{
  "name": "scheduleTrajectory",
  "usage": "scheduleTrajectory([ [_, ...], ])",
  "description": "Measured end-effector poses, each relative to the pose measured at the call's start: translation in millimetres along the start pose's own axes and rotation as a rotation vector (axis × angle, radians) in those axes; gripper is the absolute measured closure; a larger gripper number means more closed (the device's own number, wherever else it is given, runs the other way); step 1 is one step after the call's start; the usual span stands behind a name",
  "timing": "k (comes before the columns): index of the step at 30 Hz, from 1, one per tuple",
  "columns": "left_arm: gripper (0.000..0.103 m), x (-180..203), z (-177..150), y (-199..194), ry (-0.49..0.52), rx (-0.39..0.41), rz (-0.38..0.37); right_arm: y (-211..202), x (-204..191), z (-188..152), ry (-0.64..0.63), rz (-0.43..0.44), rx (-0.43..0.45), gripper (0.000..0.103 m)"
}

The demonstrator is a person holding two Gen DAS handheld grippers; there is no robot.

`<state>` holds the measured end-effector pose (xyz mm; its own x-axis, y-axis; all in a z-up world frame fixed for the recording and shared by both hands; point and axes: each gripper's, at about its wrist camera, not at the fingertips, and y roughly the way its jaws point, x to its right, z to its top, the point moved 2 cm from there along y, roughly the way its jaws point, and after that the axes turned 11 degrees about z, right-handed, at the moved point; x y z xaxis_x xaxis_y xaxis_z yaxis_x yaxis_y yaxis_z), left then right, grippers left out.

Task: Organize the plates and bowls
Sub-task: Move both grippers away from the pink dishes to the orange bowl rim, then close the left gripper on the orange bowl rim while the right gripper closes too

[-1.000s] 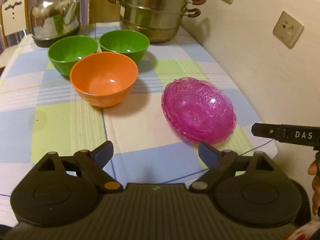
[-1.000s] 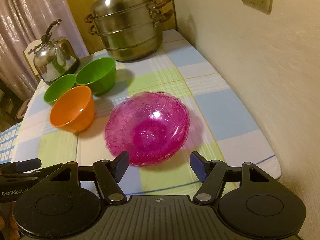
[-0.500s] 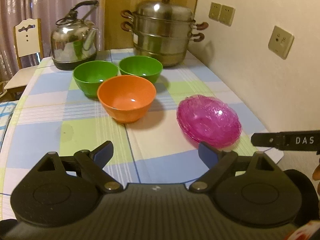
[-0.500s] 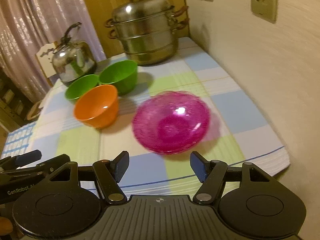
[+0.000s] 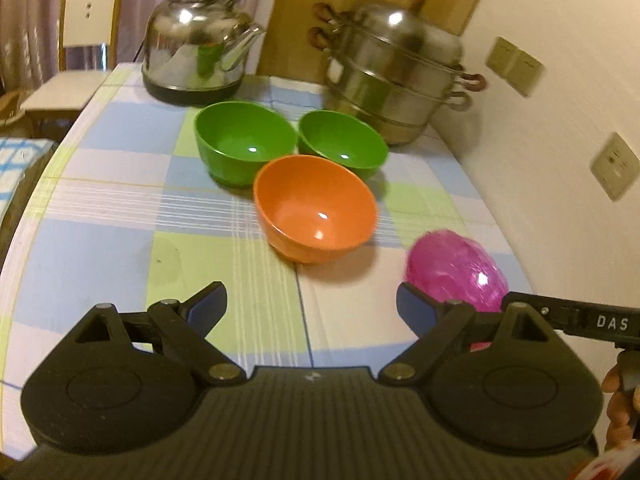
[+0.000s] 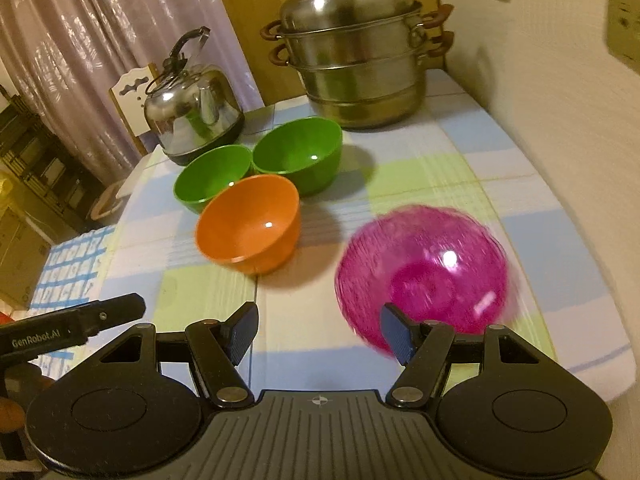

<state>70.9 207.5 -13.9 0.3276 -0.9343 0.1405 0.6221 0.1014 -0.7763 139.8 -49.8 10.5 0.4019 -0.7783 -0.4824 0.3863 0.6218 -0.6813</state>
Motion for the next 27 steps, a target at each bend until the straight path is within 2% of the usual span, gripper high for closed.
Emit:
scheduleTrajectory([
  [6,0.013,-26,43,45,-0.071,-0.046,-0.011,43,9,40,0.000,0.035,-0.040,0.036],
  [10,0.019,-40,65,82,-0.118,-0.090,-0.028,77,18,63,-0.003,0.043,-0.074,0.036],
  [13,0.020,-46,76,107,-0.148,-0.125,-0.030,100,25,77,0.001,0.064,-0.100,0.036],
  [21,0.036,-44,90,153,-0.141,-0.175,-0.037,152,36,95,-0.006,0.082,-0.167,0.036],
  [23,0.043,-41,93,161,-0.130,-0.186,-0.042,161,37,96,0.001,0.094,-0.181,0.037],
  [27,0.053,-34,97,174,-0.106,-0.204,-0.044,178,40,98,0.004,0.092,-0.206,0.051],
])
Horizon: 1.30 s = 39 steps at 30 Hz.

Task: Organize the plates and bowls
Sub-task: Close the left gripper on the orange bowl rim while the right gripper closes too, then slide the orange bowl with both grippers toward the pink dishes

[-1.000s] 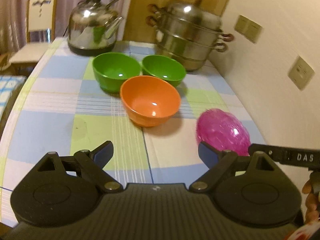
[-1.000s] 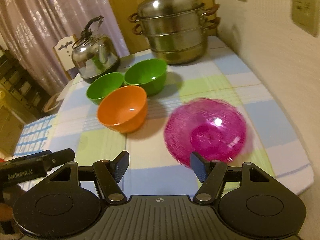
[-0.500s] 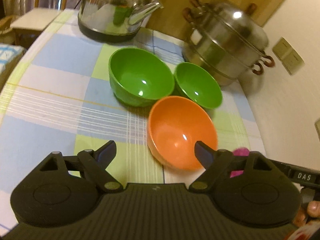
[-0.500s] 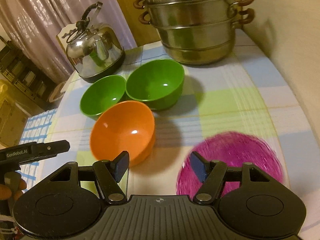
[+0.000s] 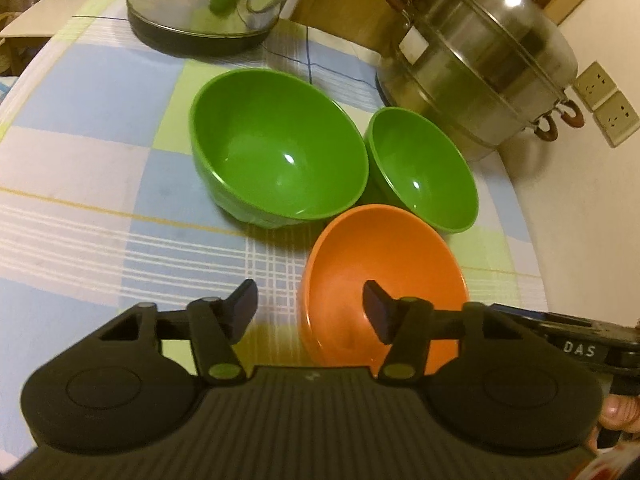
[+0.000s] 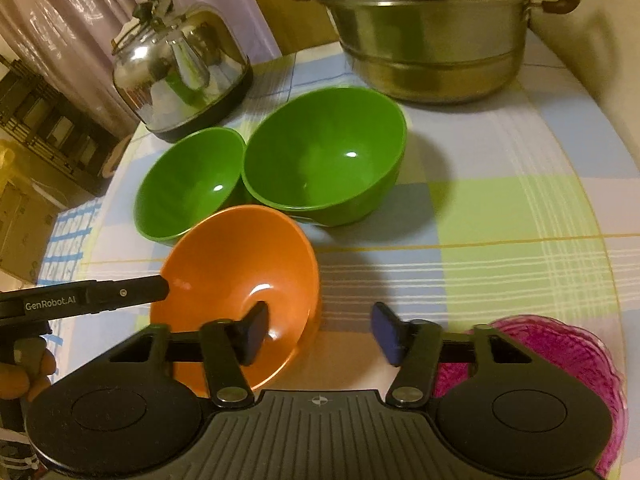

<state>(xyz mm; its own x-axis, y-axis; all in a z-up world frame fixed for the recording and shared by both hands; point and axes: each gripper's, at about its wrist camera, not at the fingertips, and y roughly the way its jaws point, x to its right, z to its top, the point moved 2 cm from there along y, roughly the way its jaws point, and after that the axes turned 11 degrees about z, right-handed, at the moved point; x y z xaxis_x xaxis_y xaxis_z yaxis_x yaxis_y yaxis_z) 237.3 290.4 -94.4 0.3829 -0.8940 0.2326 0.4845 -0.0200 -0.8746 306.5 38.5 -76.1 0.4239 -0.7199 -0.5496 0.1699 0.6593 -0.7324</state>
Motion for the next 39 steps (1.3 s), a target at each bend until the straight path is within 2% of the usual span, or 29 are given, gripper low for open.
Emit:
scheduleTrajectory([
  [5,0.065,8,2,12,0.030,-0.020,0.003,13,6,6,0.026,0.013,-0.018,0.061],
  [11,0.078,14,2,19,0.047,-0.035,0.007,21,8,7,0.032,0.007,-0.040,0.081],
  [15,0.080,18,1,21,0.071,-0.040,0.024,25,8,7,0.045,0.009,-0.043,0.088],
  [18,0.086,17,1,22,0.077,-0.046,0.040,26,5,7,0.036,0.013,-0.047,0.094],
  [20,0.092,17,1,21,0.085,-0.048,0.054,27,2,7,0.030,-0.001,-0.048,0.095],
  [25,0.096,18,-1,19,0.101,-0.053,0.072,26,-1,4,0.024,-0.012,-0.052,0.095],
  [39,0.097,15,-18,3,0.118,-0.057,0.085,15,-8,-10,0.026,-0.004,-0.073,0.096],
])
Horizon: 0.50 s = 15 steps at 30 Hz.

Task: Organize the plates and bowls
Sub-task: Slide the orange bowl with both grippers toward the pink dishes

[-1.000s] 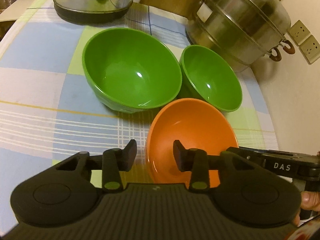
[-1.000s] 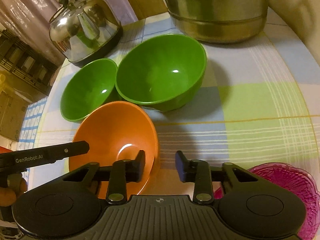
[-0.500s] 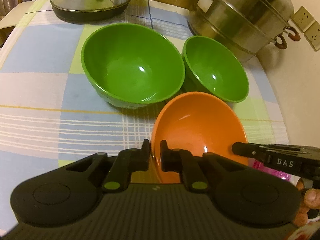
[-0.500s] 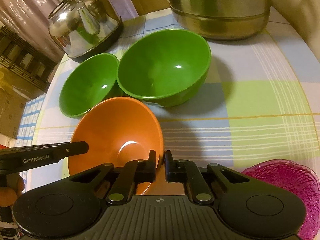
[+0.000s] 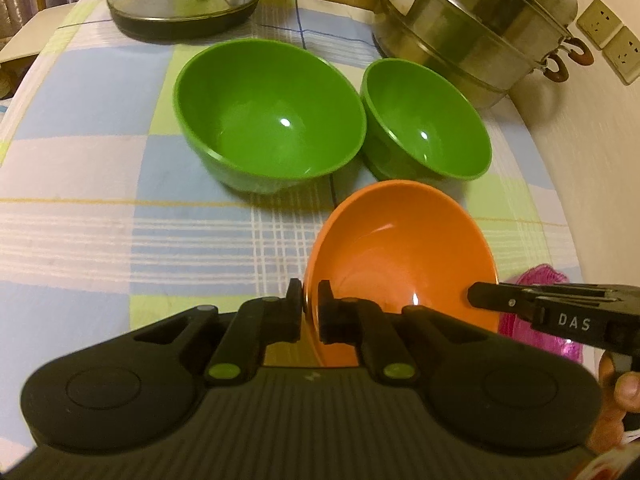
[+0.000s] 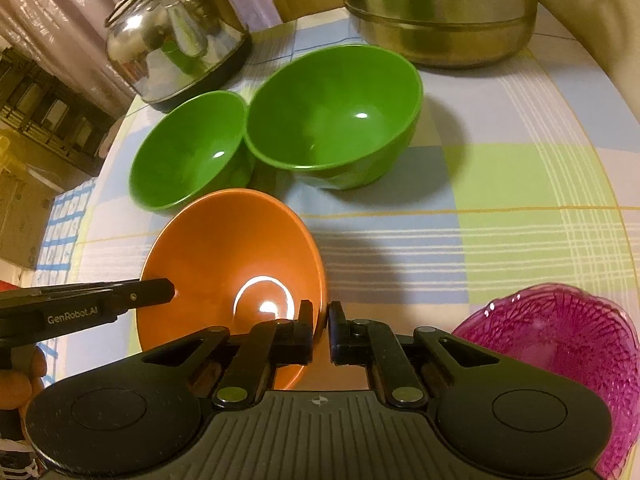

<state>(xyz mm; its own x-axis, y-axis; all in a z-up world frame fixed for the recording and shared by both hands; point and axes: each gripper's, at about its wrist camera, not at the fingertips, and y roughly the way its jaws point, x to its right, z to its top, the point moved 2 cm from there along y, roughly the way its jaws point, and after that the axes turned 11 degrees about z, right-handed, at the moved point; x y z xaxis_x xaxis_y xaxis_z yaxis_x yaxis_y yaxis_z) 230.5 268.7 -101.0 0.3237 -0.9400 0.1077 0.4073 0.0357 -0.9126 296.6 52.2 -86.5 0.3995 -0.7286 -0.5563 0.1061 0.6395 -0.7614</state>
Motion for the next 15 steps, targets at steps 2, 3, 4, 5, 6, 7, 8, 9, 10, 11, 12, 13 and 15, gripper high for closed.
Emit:
scheduleTrajectory([
  [2,0.097,-5,-8,-3,-0.005,-0.005,0.002,-3,-5,-5,-0.002,0.008,-0.002,0.096],
  [3,0.097,-7,-12,-5,-0.008,-0.006,0.003,-3,-8,-8,-0.002,0.012,-0.006,0.096],
  [4,0.097,-10,-18,-8,-0.009,-0.009,0.005,-4,-11,-12,-0.005,0.014,-0.010,0.096],
  [5,0.097,-13,-23,-10,-0.008,-0.011,0.009,-4,-15,-16,-0.011,0.018,-0.014,0.096],
  [6,0.097,-15,-28,-12,-0.009,-0.012,0.011,-4,-17,-20,-0.014,0.021,-0.018,0.096],
  [7,0.097,-19,-34,-15,-0.013,-0.016,0.013,-3,-20,-24,-0.017,0.026,-0.023,0.096],
  [8,0.097,-22,-38,-17,-0.014,-0.016,0.015,-3,-23,-29,-0.018,0.030,-0.029,0.096],
  [9,0.097,-25,-43,-20,-0.017,-0.016,0.018,-3,-26,-33,-0.016,0.036,-0.033,0.096],
  [10,0.097,-28,-48,-23,-0.018,-0.018,0.022,-2,-29,-37,-0.015,0.041,-0.038,0.096],
  [11,0.097,-31,-52,-26,-0.017,-0.018,0.026,-2,-32,-42,-0.017,0.045,-0.043,0.096],
  [12,0.097,-34,-56,-28,-0.016,-0.021,0.030,-2,-35,-45,-0.020,0.047,-0.047,0.096],
  [13,0.097,-37,-59,-31,-0.015,-0.023,0.034,-1,-38,-49,-0.023,0.050,-0.050,0.096],
  [15,0.097,-43,-65,-35,-0.014,-0.026,0.040,-1,-45,-55,-0.026,0.057,-0.058,0.096],
])
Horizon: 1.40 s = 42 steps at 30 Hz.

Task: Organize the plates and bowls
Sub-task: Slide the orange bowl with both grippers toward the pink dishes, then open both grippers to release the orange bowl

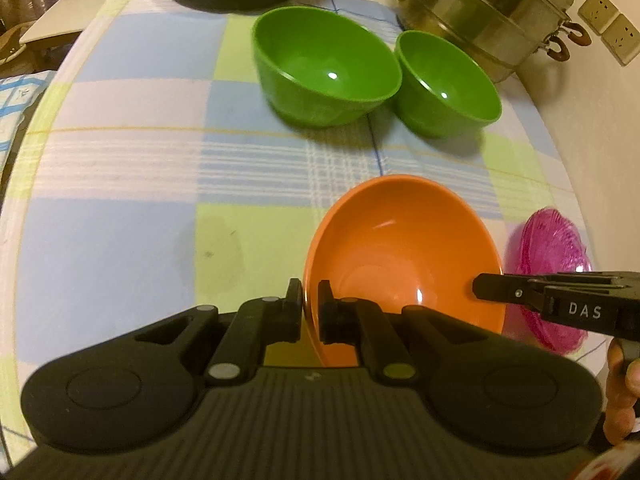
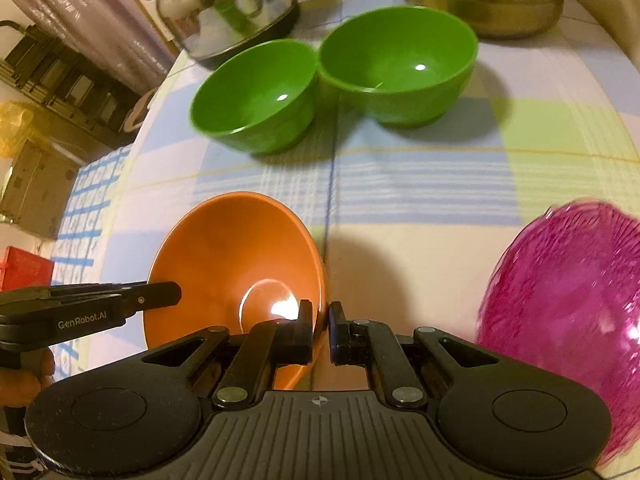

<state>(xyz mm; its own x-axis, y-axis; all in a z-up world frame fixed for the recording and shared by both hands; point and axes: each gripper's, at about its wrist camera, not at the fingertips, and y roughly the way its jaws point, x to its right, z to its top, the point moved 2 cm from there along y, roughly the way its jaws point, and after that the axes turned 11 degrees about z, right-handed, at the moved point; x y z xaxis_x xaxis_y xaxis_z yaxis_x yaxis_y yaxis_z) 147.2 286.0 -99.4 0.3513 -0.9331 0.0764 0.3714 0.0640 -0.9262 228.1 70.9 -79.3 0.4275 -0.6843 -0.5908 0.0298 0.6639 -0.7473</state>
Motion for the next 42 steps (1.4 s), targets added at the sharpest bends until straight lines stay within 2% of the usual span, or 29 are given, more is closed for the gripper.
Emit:
scheduleTrajectory([
  [7,0.097,-12,-12,-7,-0.003,-0.011,-0.005,2,-12,-12,-0.007,-0.004,-0.013,0.096],
  [22,0.097,-17,-12,3,-0.017,-0.022,-0.027,11,-10,-14,0.010,-0.025,-0.028,0.095],
  [31,0.095,-17,-12,3,-0.027,-0.026,-0.030,8,-6,-15,0.027,-0.009,-0.007,0.095],
  [32,0.090,-17,-12,2,-0.028,-0.019,-0.024,7,-5,-15,0.035,-0.003,-0.002,0.092],
  [34,0.081,-18,-11,1,-0.028,-0.009,-0.020,5,-4,-13,0.046,-0.005,0.010,0.066],
  [35,0.077,-19,-11,-1,-0.031,-0.004,-0.016,3,-3,-13,0.047,-0.003,0.022,0.044],
  [36,0.076,-20,-10,-2,-0.033,0.001,-0.014,1,-4,-12,0.047,0.004,0.035,0.038],
  [39,0.068,-24,-7,-8,-0.048,0.015,-0.011,-4,-4,-10,0.039,0.007,0.044,0.038],
  [41,0.057,-26,-4,-14,-0.055,0.035,-0.018,-9,-4,-9,0.042,0.007,0.052,0.038],
  [42,0.054,-27,-2,-17,-0.058,0.042,-0.024,-10,-4,-8,0.042,0.008,0.058,0.038],
])
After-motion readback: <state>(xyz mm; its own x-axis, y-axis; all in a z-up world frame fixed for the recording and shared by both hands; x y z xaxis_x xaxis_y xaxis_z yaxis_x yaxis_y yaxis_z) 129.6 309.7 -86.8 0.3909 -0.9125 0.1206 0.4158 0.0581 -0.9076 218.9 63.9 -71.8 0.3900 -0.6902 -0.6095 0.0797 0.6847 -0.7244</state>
